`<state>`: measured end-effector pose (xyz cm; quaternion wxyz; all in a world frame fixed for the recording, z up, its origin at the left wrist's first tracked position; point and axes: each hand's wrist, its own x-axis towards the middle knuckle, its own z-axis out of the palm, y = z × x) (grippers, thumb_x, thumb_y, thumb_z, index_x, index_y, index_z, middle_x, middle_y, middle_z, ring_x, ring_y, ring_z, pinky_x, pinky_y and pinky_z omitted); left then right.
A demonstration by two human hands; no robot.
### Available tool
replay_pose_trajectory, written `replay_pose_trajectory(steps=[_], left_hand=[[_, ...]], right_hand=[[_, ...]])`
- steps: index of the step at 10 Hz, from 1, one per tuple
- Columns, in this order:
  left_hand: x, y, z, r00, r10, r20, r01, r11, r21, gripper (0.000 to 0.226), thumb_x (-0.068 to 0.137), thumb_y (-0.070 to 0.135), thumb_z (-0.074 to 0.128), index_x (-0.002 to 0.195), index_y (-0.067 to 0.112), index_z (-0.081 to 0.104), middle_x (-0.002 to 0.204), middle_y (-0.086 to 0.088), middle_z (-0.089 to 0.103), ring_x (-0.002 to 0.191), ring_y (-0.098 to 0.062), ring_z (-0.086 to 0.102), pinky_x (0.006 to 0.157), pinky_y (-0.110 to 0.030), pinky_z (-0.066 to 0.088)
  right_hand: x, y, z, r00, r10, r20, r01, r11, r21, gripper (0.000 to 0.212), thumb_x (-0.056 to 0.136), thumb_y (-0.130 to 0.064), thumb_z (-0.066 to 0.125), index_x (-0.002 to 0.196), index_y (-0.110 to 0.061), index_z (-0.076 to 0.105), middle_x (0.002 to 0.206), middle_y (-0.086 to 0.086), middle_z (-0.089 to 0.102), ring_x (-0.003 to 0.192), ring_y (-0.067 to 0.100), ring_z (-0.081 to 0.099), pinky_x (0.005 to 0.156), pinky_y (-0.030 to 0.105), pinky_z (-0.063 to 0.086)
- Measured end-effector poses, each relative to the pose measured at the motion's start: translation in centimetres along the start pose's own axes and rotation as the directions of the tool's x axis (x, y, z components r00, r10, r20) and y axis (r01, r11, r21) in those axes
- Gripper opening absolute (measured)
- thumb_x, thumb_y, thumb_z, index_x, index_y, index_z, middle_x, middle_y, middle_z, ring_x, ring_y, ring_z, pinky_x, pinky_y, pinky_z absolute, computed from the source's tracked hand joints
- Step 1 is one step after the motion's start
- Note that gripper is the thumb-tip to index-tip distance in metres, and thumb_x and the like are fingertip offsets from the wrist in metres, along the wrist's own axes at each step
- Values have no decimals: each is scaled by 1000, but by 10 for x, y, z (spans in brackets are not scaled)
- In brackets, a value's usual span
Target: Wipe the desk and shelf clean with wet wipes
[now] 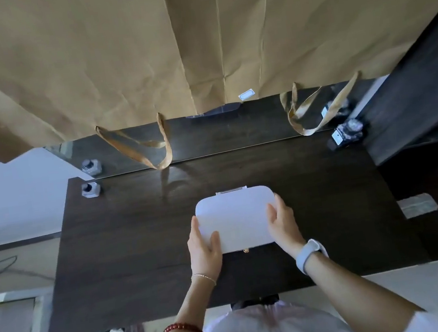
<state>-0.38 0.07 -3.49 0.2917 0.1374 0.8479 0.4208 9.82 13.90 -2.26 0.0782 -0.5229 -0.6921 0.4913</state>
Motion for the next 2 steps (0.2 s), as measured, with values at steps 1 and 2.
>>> replay_pose_trajectory(steps=[1,2], left_hand=[[-2,3,1,999,21,39,-24,995,93,60,94,16,41,144,9,7,148,-14,23,133,-31,20,110,-40,18],[-1,0,3,999,25,21,-27,994,108,60,95,17,38,144,8,3,150,-14,19,134,-32,17,109,-42,16]], right_hand=[[-5,-3,1,999,48,25,-48,999,-20,44,98,-18,34,141,-7,26,144,16,36,135,29,30,107,36,30],[-1,-14,-7,996,88,12,-88,996,-25,49,99,-23,33,143,-8,20,149,13,31,138,27,26,110,39,27]])
